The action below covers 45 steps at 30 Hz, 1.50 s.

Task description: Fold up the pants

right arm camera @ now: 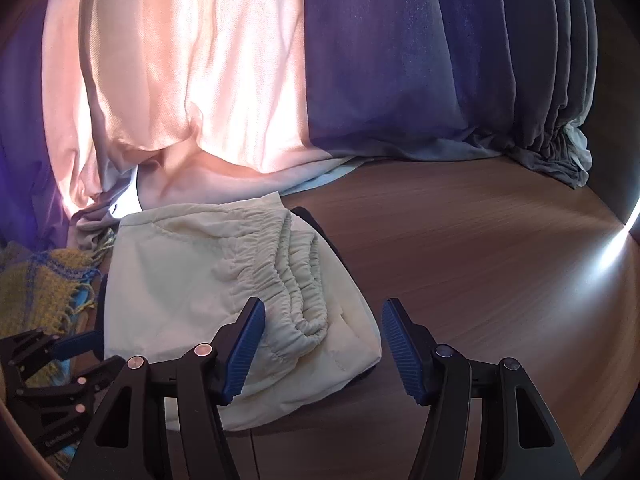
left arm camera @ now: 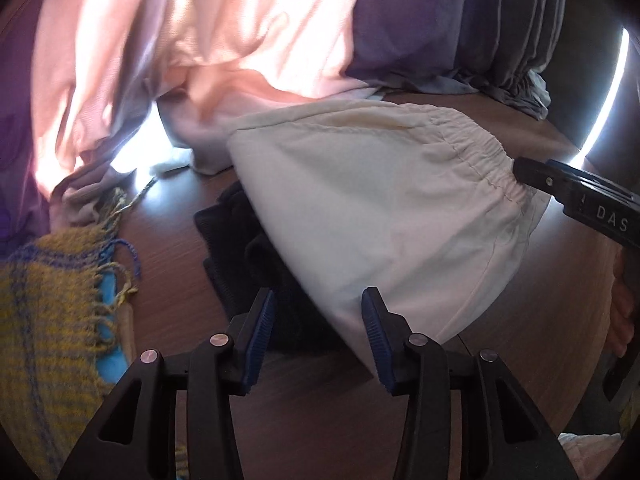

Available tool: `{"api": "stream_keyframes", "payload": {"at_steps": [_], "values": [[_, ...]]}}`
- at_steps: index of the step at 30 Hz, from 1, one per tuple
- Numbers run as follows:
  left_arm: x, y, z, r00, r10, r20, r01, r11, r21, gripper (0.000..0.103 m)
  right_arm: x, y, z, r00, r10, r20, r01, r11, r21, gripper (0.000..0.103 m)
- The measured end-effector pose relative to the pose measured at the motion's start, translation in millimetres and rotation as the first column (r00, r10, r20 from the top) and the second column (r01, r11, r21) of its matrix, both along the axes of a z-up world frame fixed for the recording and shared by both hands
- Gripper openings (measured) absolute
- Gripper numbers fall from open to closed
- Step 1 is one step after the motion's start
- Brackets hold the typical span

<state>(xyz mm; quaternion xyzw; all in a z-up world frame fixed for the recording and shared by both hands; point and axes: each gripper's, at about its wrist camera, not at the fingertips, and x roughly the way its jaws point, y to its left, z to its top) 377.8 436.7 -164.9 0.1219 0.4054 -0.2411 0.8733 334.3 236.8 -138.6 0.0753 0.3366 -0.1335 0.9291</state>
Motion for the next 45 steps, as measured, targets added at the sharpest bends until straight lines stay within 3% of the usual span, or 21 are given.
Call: {"api": "stream_keyframes", "payload": {"at_steps": [6,8,11,19,28,45], "values": [[-22.8,7.2,31.3,0.997,0.060,0.057,-0.055,0.995,-0.080,0.045,-22.1,-1.9,12.4,0.999,0.018,0.042,-0.018,1.000,0.009,0.062],[-31.7,4.9,45.0,0.993,0.075,0.096,-0.066,0.994,-0.092,0.051,-28.9,-1.2,18.8,0.998,0.033,0.058,-0.034,0.999,0.009,0.063],[-47.3,-2.1,63.5,0.984,0.098,0.150,-0.081,0.990,-0.112,0.060,-42.1,-1.5,29.9,0.993,0.080,0.089,-0.080,0.997,0.002,0.075],[-87.6,-28.0,91.0,0.955,0.205,0.214,-0.172,0.971,-0.166,0.075,-76.5,-20.5,54.5,0.976,0.169,0.135,-0.166,0.985,-0.033,0.080],[-143.9,-70.7,98.0,0.931,0.259,0.258,-0.218,0.959,-0.179,0.082,-122.9,-58.5,71.5,0.954,0.250,0.167,-0.239,0.967,-0.087,0.083],[-253.4,-139.0,93.6,0.883,0.384,0.269,-0.335,0.918,-0.212,0.083,-210.1,-132.2,72.4,0.920,0.357,0.163,-0.344,0.933,-0.102,0.083]]}}
